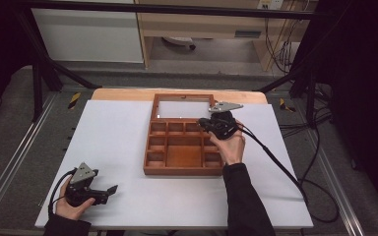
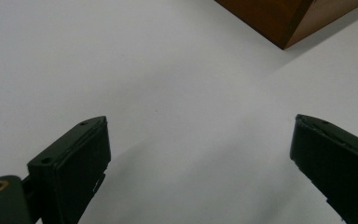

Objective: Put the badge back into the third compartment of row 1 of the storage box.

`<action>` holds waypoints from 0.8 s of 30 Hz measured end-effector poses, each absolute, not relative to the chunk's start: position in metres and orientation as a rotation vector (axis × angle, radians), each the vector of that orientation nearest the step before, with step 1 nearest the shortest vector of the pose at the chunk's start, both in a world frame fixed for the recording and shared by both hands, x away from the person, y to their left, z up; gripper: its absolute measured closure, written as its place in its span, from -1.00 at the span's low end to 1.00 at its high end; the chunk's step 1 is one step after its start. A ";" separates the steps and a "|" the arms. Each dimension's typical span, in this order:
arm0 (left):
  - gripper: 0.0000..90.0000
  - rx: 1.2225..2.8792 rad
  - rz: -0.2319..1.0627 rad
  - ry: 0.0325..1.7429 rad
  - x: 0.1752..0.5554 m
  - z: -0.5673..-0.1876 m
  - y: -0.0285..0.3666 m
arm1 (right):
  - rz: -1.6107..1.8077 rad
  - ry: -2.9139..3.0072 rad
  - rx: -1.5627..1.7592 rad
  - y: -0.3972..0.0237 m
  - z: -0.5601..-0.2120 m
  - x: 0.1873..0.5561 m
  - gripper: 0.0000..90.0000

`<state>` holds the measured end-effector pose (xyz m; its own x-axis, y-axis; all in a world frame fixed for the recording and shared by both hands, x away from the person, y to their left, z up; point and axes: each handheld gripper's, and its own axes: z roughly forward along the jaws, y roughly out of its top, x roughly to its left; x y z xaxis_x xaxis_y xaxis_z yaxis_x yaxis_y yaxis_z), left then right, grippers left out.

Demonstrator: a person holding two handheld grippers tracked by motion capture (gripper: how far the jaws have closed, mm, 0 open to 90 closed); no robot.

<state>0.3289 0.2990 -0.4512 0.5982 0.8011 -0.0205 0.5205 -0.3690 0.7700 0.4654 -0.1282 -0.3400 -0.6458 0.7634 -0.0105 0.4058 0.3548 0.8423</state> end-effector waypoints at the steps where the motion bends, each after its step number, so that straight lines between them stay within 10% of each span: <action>1: -0.90 2.057 0.465 1.043 0.329 -0.451 0.299 | 1.205 2.222 1.019 -0.128 -0.341 0.467 0.95; 24: -0.90 2.056 0.464 1.043 0.329 -0.451 0.299 | 1.119 2.265 1.074 -0.112 -0.377 0.498 0.95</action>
<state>0.3291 0.2992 -0.4511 0.5987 0.8007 -0.0214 0.5203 -0.3685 0.7704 0.4982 -0.1120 -0.3774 -0.6279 0.7782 -0.0119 0.4633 0.3860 0.7977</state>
